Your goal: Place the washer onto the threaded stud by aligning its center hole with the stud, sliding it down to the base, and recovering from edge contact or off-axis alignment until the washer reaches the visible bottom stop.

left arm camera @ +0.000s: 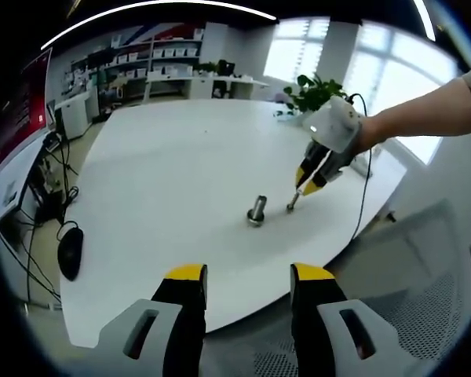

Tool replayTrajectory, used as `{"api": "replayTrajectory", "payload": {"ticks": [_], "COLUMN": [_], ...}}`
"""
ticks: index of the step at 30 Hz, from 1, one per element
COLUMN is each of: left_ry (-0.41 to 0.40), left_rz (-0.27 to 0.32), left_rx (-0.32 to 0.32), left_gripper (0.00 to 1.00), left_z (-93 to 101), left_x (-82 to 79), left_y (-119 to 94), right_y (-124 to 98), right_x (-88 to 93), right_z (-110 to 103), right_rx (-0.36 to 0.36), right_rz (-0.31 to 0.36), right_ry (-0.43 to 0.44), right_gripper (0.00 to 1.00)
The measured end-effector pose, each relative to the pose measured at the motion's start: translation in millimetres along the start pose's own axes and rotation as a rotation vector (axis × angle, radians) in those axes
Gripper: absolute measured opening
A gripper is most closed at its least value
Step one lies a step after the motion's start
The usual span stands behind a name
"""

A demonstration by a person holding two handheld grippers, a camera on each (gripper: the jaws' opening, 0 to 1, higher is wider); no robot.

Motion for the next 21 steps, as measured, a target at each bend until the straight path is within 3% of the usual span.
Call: {"api": "replayTrajectory", "payload": {"ticks": [12, 21], "left_ry": [-0.001, 0.009], "left_rz": [-0.008, -0.027], "left_rx": [-0.002, 0.004], "left_gripper": [0.41, 0.41], "left_z": [0.0, 0.9], "left_x": [0.9, 2.1], "left_y": [0.2, 1.6], "right_y": [11.4, 38.5], "right_x": [2.1, 9.1], "right_z": [0.9, 6.2], "right_rx": [-0.017, -0.037], "right_rz": [-0.017, -0.061], "right_ry": [0.004, 0.04], "right_gripper": [0.14, 0.14]}}
Point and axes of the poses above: the point that each gripper's makers call its tool centre point, and the gripper's own axes: y roughly forward along the fingers, z roughly to its right, x roughly out of its underside, the point moved 9 cm from there along -y, roughly backward along the fingers, and after that the axes turned 13 degrees about y, right-handed, at the moved point
